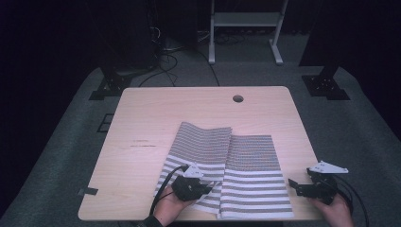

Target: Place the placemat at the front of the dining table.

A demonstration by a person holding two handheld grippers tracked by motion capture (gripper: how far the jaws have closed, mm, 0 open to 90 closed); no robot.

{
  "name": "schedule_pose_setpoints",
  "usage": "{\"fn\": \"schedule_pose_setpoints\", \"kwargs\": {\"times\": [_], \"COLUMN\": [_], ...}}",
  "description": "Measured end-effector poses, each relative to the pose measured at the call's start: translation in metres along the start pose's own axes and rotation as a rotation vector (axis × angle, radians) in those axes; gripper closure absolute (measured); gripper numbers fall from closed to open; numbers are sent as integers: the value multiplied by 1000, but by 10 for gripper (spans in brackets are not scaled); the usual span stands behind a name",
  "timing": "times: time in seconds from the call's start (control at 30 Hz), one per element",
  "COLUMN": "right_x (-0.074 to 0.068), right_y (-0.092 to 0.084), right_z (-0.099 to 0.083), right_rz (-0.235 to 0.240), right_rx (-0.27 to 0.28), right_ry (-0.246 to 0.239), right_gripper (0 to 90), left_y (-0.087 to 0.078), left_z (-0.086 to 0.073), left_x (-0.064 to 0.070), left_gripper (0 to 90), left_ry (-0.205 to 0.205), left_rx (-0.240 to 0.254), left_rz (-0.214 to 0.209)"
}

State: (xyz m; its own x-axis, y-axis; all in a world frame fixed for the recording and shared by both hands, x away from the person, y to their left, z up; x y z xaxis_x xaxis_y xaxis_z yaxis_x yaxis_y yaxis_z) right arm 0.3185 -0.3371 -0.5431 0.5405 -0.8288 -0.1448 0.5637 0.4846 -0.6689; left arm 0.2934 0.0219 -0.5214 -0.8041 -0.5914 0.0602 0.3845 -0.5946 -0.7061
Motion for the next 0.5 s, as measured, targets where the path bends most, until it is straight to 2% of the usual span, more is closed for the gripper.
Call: {"fn": "schedule_pose_setpoints", "kwargs": {"times": [0.23,0.33,0.37,0.5], "right_x": [0,0,0,0], "right_y": [0,0,0,0], "right_z": [0,0,0,0], "right_rz": [0,0,0,0], "right_rx": [0,0,0,0], "right_ry": [0,-1,0,0], "right_gripper": [96,96,96,96], "left_y": [-20,-30,-30,-45], "left_z": [12,18,18,25], "left_x": [-3,-9,-9,-22], "left_gripper": [859,859,860,860], "left_ry": [-21,-45,-45,-80], "left_rx": [70,114,114,163], "left_rz": [-17,-14,-14,-4]}}
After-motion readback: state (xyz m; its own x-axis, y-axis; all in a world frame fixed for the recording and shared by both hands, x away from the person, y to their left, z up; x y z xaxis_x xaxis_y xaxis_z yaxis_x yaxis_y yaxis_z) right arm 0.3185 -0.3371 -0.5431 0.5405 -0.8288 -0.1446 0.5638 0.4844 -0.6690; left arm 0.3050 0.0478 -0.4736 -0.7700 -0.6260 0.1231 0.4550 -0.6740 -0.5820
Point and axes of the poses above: each handheld gripper's, and its own axes: y roughly forward along the jaws, z roughly out of its top, x roughly to its right, the point moved 8 cm from there along y, roughly forward along the jaws, and after that the axes turned 11 degrees about z, right-handed, at the moved point
